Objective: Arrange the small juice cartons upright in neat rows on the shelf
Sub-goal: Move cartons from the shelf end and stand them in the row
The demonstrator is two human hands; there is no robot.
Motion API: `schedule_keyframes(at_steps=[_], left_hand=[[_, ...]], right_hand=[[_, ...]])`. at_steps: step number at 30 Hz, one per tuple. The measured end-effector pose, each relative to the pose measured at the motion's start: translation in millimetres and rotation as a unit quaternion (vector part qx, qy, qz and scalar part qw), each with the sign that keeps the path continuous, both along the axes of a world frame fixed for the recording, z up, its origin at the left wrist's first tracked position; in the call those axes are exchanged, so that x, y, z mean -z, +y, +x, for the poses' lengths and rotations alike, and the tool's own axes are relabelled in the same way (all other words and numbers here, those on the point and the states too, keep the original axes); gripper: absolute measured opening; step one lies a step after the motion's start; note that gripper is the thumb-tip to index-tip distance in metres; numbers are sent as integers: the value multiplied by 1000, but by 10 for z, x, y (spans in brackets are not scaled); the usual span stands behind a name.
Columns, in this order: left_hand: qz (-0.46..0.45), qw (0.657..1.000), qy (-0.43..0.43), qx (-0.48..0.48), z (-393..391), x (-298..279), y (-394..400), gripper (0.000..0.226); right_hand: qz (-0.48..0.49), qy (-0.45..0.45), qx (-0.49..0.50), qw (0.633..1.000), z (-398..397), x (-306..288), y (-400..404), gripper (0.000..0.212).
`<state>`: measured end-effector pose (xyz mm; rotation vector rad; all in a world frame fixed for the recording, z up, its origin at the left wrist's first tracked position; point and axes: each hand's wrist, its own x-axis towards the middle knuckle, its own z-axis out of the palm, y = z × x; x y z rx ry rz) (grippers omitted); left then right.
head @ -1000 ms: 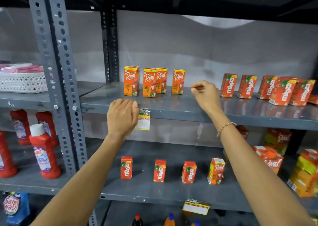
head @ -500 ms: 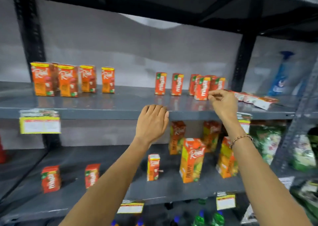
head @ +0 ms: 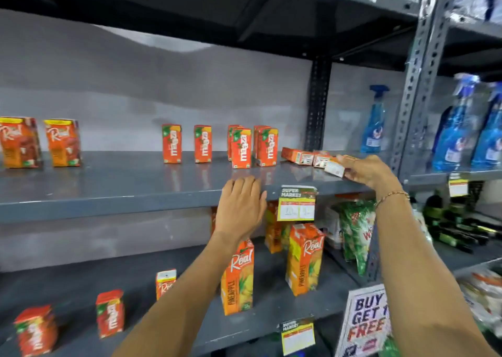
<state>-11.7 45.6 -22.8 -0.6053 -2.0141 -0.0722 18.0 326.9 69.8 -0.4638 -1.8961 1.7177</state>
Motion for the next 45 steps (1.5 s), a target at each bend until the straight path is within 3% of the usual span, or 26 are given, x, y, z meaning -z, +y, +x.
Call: schedule_keyframes(at_steps=[1, 4, 9, 13, 16, 19, 23, 24, 28, 34, 45], left_hand=[[1, 1000, 13, 1, -30, 18, 0, 37], [15, 998, 57, -2, -101, 64, 30, 35], [42, 992, 115, -10, -174, 106, 77, 36], [43, 993, 109, -11, -173, 94, 85, 38], [40, 995, 87, -16, -142, 95, 90, 39], [31, 998, 45, -23, -86, 61, 72, 41], [9, 1000, -21, -9, 36, -1, 5, 44], [14, 999, -32, -4, 65, -16, -26, 44], [55, 997, -59, -19, 103, -76, -417, 40], [30, 996, -26, -79, 84, -35, -1582, 36], [58, 980, -11, -191, 205, -103, -4000, 39]], right_hand=[[-16, -8, -22, 1000, 12, -16, 80, 43], [1, -93, -65, 994, 36, -127, 256, 18], [62, -198, -70, 976, -75, -207, 348, 31], [92, -232, -64, 966, -78, -238, 277, 38], [101, -191, -49, 975, -62, -215, 176, 54], [84, -83, -39, 992, -54, -153, 24, 87], [32, 15, -75, 997, -8, -37, -328, 106], [27, 23, -90, 995, 1, -2, -436, 103], [88, 36, -152, 984, 64, 56, -980, 55], [82, 69, -220, 970, -27, 48, -1991, 69], [120, 74, -300, 943, -496, 13, -4180, 73]])
